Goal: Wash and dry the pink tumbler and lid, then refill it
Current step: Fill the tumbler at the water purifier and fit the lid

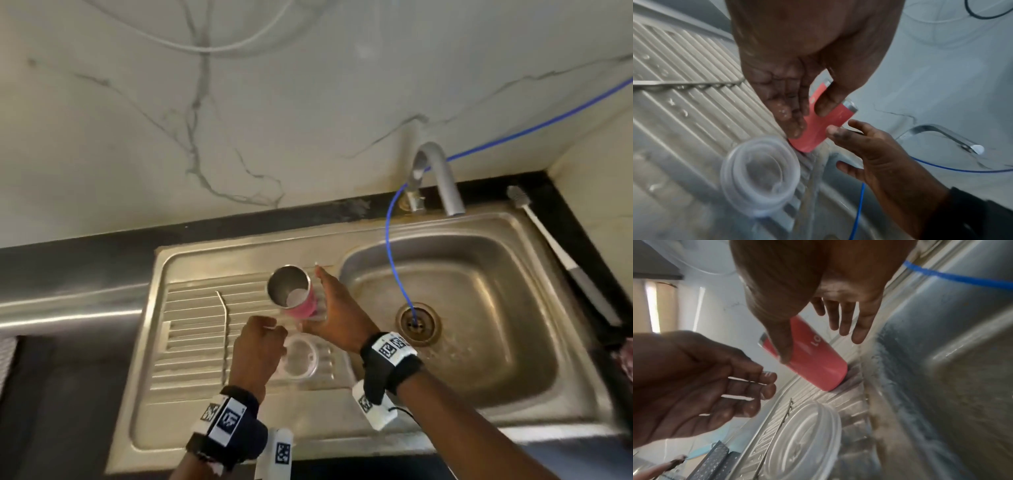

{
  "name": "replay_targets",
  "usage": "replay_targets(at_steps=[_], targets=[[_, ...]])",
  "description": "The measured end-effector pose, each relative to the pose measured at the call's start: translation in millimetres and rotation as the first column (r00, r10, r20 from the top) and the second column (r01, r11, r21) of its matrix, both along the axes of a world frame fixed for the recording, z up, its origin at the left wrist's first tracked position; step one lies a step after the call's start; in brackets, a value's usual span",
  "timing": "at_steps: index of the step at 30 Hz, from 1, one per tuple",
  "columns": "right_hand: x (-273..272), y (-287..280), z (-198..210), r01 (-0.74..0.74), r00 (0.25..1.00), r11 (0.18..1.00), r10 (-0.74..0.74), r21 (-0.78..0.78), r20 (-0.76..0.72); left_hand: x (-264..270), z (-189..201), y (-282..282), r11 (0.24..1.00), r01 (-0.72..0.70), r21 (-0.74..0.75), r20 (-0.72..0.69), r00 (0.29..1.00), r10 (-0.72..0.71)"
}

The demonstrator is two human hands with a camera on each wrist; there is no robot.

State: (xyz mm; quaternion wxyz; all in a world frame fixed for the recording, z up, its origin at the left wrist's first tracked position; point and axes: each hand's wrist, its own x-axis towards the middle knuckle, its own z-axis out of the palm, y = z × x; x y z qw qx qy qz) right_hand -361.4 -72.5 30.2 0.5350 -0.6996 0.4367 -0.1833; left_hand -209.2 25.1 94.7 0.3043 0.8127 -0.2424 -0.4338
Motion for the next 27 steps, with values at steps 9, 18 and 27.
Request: replay_targets(at_steps=[9,18,27], targets=[[-10.8,6.6,53.5,0.199,0.978,0.976,-0.193,-0.089,0.075,6.5,43.5,-29.5,0.965,0.204,-0.165,0.034,0.979,-0.201],[-140.5,34.3,255.8,0.513,0.834,0.822,-0.410,-0.248,0.369,-57.1,237.0,-77.0,0.504,0.637,-0.584,0.290,0.743,-0.603],[-221.0,21.7,429.2,0.729,0.684,0.470,-0.530,-0.497,0.502,-146.4,449.5,-105.5,-0.068,0.790,-0.610,0.730,0.527,-0.435]])
